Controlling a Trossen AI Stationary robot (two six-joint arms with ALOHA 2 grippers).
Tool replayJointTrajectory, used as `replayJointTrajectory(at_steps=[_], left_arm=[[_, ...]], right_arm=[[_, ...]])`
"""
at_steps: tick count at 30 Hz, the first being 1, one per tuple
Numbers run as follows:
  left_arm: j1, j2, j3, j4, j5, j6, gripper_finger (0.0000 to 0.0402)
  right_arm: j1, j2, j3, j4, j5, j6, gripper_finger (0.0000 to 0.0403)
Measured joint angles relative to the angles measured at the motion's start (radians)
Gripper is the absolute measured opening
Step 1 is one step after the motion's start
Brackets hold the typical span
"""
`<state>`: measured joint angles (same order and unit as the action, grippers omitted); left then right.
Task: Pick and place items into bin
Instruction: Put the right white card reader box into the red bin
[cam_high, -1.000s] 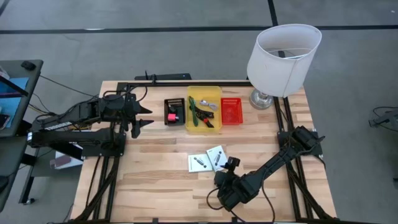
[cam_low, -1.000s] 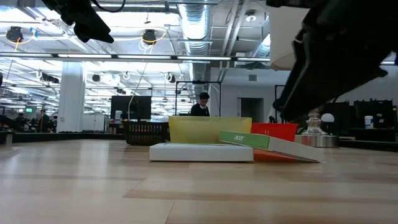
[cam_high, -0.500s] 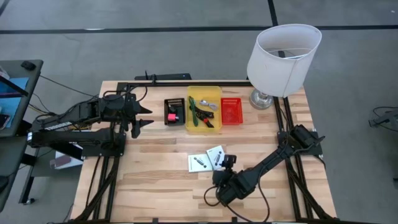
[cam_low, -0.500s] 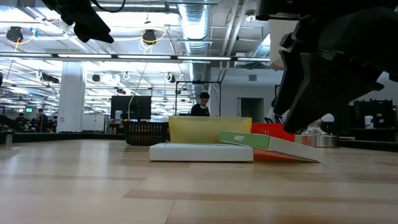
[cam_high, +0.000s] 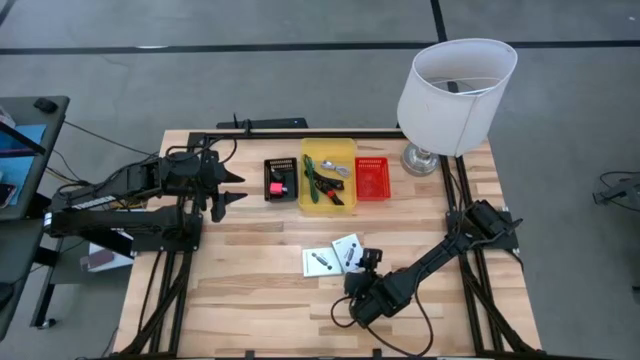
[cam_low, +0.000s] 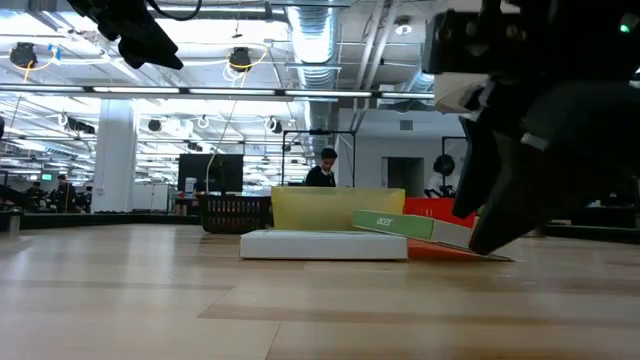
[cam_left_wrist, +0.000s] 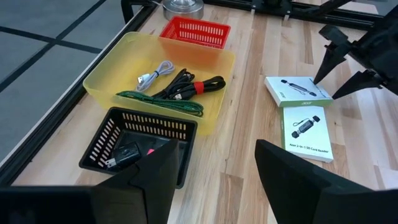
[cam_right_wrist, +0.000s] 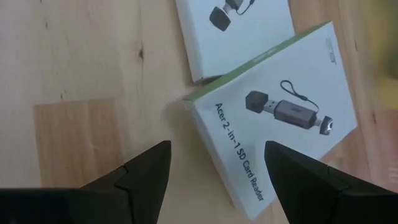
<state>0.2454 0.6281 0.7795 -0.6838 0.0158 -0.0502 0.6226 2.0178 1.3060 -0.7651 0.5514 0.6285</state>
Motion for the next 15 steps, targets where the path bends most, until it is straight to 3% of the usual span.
replayJointTrajectory(at_steps=[15], left_arm=[[0.000,0.000,0.000,0.000,0.000,0.000,0.0206]], right_arm=[[-0.043,0.000,-0.023,0.029,-0.009,-0.010,0.0253]])
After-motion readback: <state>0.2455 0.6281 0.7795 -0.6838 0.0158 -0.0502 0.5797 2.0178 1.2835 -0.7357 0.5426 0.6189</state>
